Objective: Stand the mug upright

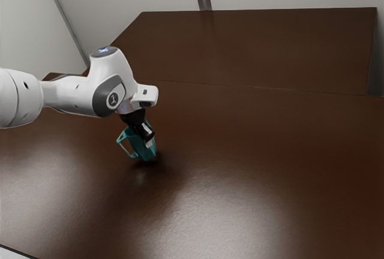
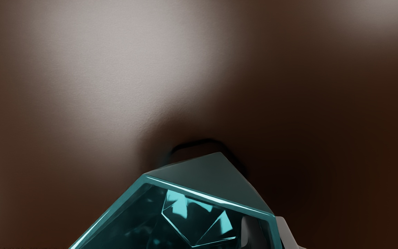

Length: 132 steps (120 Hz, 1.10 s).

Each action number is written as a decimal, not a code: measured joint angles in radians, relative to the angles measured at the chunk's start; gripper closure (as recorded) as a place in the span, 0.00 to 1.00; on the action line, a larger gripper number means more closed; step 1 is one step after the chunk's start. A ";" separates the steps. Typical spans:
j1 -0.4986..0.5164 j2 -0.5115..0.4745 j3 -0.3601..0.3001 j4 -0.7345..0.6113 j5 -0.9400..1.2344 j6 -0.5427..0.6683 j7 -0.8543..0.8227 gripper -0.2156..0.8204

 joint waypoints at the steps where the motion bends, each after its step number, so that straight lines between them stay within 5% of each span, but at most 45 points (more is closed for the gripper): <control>1: 0.000 0.001 0.000 0.000 0.000 0.000 -0.001 0.96; 66: -0.014 0.024 0.000 -0.001 0.005 0.023 -0.036 0.95; 132: -0.020 0.025 0.001 0.000 -0.004 0.029 -0.031 0.71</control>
